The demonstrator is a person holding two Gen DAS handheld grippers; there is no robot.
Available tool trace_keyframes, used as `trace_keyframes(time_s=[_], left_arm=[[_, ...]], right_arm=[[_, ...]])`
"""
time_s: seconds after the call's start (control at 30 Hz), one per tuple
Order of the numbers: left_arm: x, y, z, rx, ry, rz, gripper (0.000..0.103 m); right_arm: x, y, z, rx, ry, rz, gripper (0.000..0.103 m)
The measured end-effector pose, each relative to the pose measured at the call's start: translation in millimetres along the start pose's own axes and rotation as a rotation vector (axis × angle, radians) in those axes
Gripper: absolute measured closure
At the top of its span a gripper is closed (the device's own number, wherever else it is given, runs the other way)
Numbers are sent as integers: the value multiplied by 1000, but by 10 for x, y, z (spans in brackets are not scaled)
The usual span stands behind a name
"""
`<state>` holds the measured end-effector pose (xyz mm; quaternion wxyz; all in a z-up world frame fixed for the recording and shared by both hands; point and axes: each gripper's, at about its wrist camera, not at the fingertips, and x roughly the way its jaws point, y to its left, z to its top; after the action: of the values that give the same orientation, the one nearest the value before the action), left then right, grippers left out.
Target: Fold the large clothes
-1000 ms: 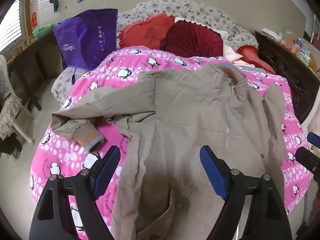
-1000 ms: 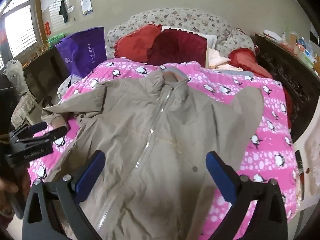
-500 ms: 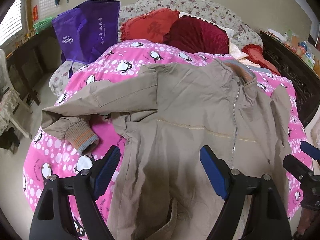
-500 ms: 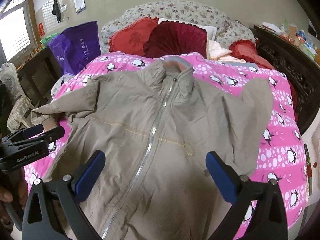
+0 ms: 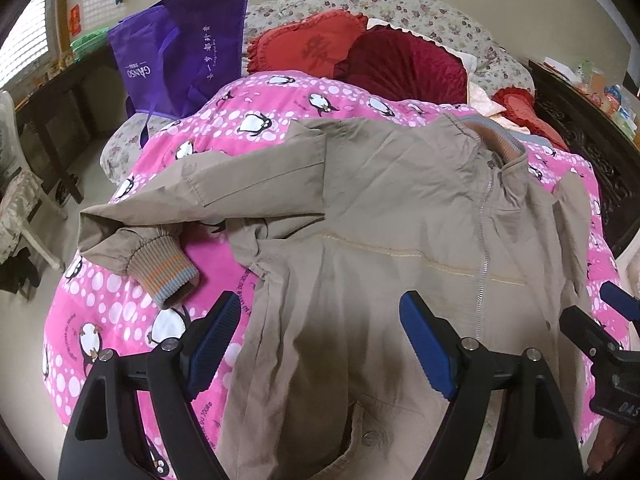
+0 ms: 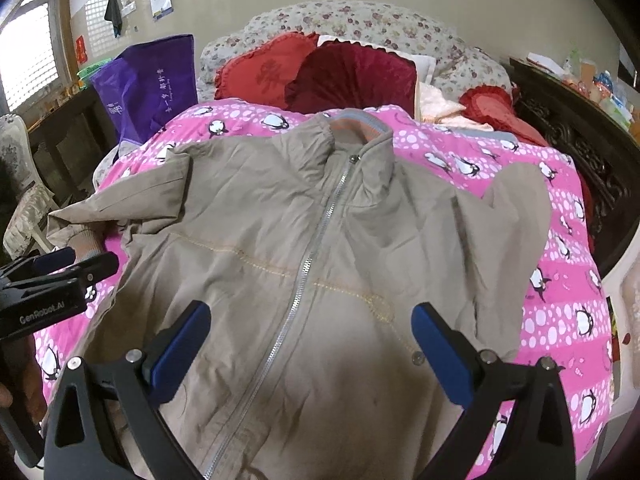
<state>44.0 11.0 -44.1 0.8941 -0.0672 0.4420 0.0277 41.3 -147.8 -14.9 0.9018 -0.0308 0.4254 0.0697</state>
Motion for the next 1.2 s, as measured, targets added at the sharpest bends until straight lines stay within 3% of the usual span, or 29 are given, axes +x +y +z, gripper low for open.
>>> trace_keyframes(time_s=[0.73, 1.2], left_arm=[[-20, 41, -11, -29, -17, -5, 30], [-16, 273, -11, -73, 5, 18, 30]], right_arm=[[57, -126, -15, 93, 24, -51, 1], [75, 12, 28, 76, 35, -45, 1]])
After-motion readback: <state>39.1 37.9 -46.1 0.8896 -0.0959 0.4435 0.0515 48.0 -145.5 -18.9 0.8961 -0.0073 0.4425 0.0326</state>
